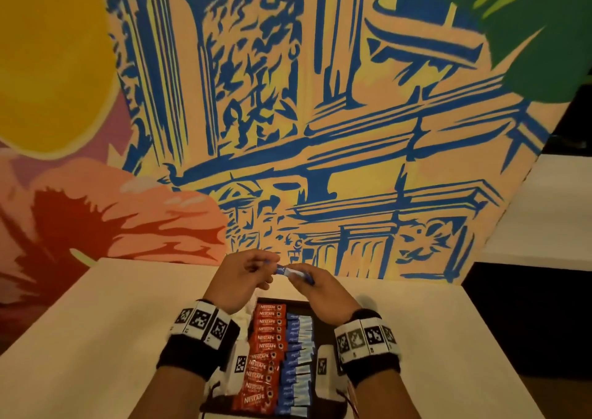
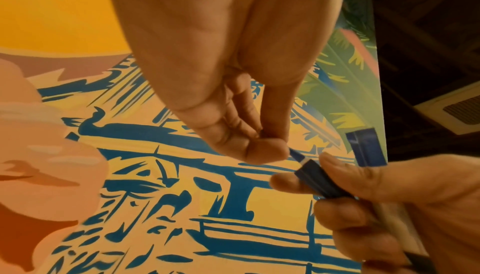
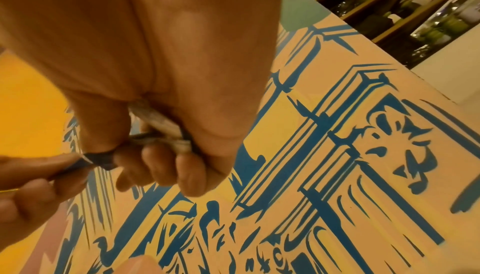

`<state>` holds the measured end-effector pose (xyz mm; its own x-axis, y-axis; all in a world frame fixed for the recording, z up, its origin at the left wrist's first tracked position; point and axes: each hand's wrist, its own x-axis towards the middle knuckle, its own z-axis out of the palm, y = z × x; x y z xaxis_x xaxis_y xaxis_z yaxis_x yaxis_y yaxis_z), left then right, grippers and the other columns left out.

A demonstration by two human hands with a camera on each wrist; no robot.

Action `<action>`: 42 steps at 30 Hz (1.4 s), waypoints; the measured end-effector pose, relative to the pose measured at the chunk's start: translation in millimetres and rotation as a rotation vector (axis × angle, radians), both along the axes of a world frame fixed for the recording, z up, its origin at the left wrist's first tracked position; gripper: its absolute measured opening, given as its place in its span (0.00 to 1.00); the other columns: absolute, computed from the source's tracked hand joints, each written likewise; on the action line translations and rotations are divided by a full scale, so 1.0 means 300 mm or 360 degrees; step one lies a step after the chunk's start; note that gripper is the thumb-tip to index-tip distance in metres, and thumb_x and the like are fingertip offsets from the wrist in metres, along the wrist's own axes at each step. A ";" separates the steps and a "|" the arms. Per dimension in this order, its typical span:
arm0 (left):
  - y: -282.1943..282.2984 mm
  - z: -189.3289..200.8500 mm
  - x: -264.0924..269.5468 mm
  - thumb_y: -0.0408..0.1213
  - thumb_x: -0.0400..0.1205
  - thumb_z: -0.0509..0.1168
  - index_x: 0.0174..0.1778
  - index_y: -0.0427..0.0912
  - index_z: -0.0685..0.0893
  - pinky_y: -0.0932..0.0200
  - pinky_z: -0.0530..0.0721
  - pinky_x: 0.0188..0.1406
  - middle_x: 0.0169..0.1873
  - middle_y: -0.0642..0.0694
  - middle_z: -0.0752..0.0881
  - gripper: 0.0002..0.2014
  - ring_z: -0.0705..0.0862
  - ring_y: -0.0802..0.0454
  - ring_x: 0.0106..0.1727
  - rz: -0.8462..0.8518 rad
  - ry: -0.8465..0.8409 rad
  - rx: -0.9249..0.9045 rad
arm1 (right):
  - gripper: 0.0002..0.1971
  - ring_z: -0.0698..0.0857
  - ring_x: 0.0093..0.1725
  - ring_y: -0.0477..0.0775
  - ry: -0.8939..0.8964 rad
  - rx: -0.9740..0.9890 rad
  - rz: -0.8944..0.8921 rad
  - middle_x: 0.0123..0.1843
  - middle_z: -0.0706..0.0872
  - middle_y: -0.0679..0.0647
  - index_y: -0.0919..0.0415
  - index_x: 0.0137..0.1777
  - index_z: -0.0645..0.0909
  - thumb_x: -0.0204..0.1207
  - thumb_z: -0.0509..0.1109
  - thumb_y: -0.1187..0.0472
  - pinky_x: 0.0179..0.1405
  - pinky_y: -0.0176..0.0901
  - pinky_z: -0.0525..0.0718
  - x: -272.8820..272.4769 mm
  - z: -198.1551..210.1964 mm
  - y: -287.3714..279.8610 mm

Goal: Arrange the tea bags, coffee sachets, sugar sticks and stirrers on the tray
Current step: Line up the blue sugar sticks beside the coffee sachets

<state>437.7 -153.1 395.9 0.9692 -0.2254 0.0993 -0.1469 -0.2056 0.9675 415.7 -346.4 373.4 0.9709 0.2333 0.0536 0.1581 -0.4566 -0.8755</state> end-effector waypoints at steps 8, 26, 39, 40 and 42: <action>0.079 -0.053 0.009 0.27 0.81 0.72 0.52 0.37 0.90 0.62 0.87 0.38 0.35 0.37 0.89 0.06 0.91 0.47 0.39 -0.0037 0.0040 -0.0148 | 0.14 0.78 0.35 0.34 0.0013 0.0283 -0.0449 0.30 0.80 0.38 0.55 0.39 0.80 0.87 0.67 0.53 0.45 0.34 0.73 -0.030 -0.040 0.029; 0.088 -0.447 0.197 0.27 0.78 0.74 0.38 0.47 0.93 0.44 0.90 0.50 0.41 0.47 0.92 0.09 0.89 0.43 0.45 0.0345 0.0541 0.0212 | 0.11 0.79 0.34 0.48 0.0602 0.0620 -0.0508 0.43 0.86 0.54 0.57 0.68 0.80 0.91 0.60 0.64 0.28 0.38 0.76 0.011 -0.299 -0.115; -0.076 -0.682 0.439 0.36 0.80 0.73 0.43 0.47 0.94 0.64 0.79 0.39 0.42 0.50 0.89 0.03 0.85 0.51 0.46 0.0329 0.0694 0.0796 | 0.11 0.84 0.39 0.52 0.0852 0.0206 -0.0558 0.41 0.90 0.52 0.49 0.45 0.84 0.87 0.68 0.64 0.44 0.52 0.89 0.313 -0.586 -0.214; -0.089 -0.703 0.455 0.36 0.79 0.74 0.42 0.46 0.93 0.62 0.79 0.41 0.43 0.50 0.90 0.03 0.86 0.49 0.47 0.0338 0.0717 0.0803 | 0.11 0.84 0.39 0.52 0.0882 0.0159 -0.0546 0.39 0.88 0.51 0.47 0.44 0.85 0.86 0.69 0.64 0.49 0.57 0.90 0.328 -0.614 -0.219; -0.117 -0.746 0.484 0.36 0.78 0.75 0.38 0.46 0.91 0.61 0.80 0.44 0.40 0.50 0.89 0.04 0.86 0.49 0.47 0.0326 0.0740 0.0837 | 0.08 0.85 0.41 0.52 0.0962 0.0135 -0.0530 0.38 0.86 0.49 0.50 0.48 0.86 0.85 0.70 0.64 0.58 0.63 0.89 0.355 -0.664 -0.231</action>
